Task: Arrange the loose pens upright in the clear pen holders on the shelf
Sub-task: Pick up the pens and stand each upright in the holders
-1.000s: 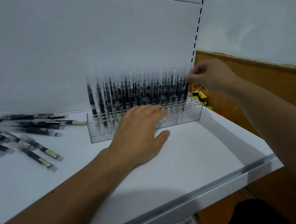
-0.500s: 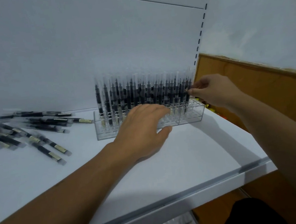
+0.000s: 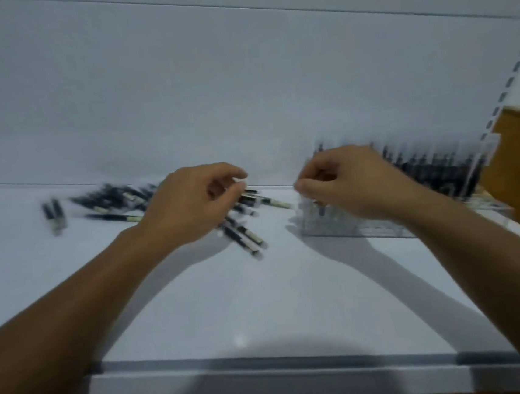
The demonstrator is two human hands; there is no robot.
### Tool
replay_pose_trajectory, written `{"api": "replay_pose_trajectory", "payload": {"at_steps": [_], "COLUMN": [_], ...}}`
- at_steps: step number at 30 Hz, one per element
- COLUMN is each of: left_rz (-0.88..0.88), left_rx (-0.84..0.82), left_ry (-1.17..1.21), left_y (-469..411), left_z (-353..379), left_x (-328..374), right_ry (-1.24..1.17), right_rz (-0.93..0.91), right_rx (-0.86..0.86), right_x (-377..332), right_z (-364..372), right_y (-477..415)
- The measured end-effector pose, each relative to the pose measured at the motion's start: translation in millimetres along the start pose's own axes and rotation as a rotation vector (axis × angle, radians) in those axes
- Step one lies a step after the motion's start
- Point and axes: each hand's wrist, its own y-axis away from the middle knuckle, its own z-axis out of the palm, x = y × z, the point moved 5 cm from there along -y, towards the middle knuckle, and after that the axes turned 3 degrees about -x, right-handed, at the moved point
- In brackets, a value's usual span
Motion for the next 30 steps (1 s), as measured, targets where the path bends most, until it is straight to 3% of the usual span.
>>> {"api": "replay_pose_trajectory", "payload": {"at_steps": [4, 9, 16, 24, 30], "left_rz": [-0.161, -0.153, 0.013, -0.015, 0.127], "left_rx": [-0.110, -0.197, -0.288, -0.455, -0.614], "left_ry": [-0.165, -0.236, -0.210, -0.378, -0.529], "left_y": [15.4, 28.0, 19.8, 5.1, -13.8], "left_z": [-19.5, -26.8, -7.2, -21.6, -10.6], "left_x": [-61.7, -89.5, -80.4, -108.0, -98.4], "right_ry": [0.184, 0.308, 0.038, -0.148, -0.404], "right_rz": [-0.113, -0.071, 0.066, 0.083, 0.173], "right_rx": [-0.156, -0.253, -0.257, -0.239, -0.162], "right_x": [-45.1, -56.0, -34.8, -25.3, -18.9], "right_z": [64.6, 110.4, 118.5, 124.6, 127.6], "right_y": [-27.6, -57.0, -63.2, -58.9, -62.4]}}
